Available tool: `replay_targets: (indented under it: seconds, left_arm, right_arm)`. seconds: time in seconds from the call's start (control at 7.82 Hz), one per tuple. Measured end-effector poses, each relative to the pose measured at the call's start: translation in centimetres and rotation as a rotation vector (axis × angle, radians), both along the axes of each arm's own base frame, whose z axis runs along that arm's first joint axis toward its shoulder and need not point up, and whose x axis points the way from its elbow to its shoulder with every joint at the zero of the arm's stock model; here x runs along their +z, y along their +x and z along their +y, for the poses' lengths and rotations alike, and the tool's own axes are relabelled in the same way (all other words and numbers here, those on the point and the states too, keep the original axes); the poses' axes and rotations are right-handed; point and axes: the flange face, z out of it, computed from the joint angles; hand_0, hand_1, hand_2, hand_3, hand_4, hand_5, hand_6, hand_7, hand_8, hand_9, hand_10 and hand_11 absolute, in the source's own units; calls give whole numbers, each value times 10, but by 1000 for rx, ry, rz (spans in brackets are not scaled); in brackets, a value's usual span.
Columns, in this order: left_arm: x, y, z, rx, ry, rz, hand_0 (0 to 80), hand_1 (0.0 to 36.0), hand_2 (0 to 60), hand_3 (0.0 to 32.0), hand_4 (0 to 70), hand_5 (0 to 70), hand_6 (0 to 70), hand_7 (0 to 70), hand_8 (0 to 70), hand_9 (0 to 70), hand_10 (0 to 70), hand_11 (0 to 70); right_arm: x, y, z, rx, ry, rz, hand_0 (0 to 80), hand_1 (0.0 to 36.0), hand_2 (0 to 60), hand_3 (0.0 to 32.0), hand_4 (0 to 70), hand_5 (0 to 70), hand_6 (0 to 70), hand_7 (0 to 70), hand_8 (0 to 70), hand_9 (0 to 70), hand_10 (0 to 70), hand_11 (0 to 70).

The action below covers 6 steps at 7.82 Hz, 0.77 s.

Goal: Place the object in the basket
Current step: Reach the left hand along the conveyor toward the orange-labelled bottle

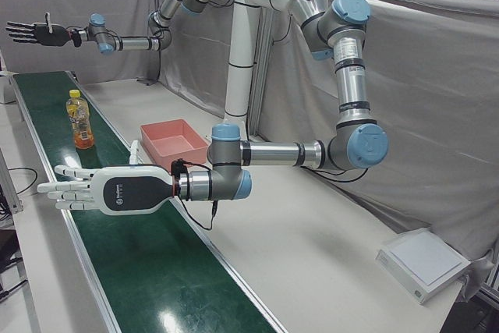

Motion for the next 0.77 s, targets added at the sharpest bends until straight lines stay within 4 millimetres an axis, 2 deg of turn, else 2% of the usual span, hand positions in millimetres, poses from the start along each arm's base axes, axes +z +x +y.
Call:
replay_targets:
  seconds: [0.26, 0.38, 0.51, 0.77]
  left_arm:
    - [-43, 62, -7, 69, 18, -29, 462, 41, 0, 0, 164, 144, 0, 0, 68, 110, 79, 121]
    - [-63, 83, -10, 87, 31, -46, 463, 40, 0, 0, 164, 146, 0, 0, 66, 108, 82, 125]
    - [-74, 95, -11, 98, 37, -56, 463, 41, 0, 0, 165, 146, 0, 0, 63, 106, 82, 125]
    - [-80, 113, -9, 116, 41, -61, 460, 37, 0, 0, 165, 145, 0, 0, 66, 109, 82, 124]
  right_arm:
    - [0, 0, 0, 0, 0, 0, 0, 0, 0, 0, 0, 0, 0, 0, 0, 0, 0, 0]
    - [0, 0, 0, 1, 0, 0, 0, 0, 0, 0, 0, 0, 0, 0, 0, 0, 0, 0]
    - [0, 0, 0, 1, 0, 0, 0, 0, 0, 0, 0, 0, 0, 0, 0, 0, 0, 0]
    - [0, 0, 0, 0, 0, 1, 0, 0, 0, 0, 0, 0, 0, 0, 0, 0, 0, 0]
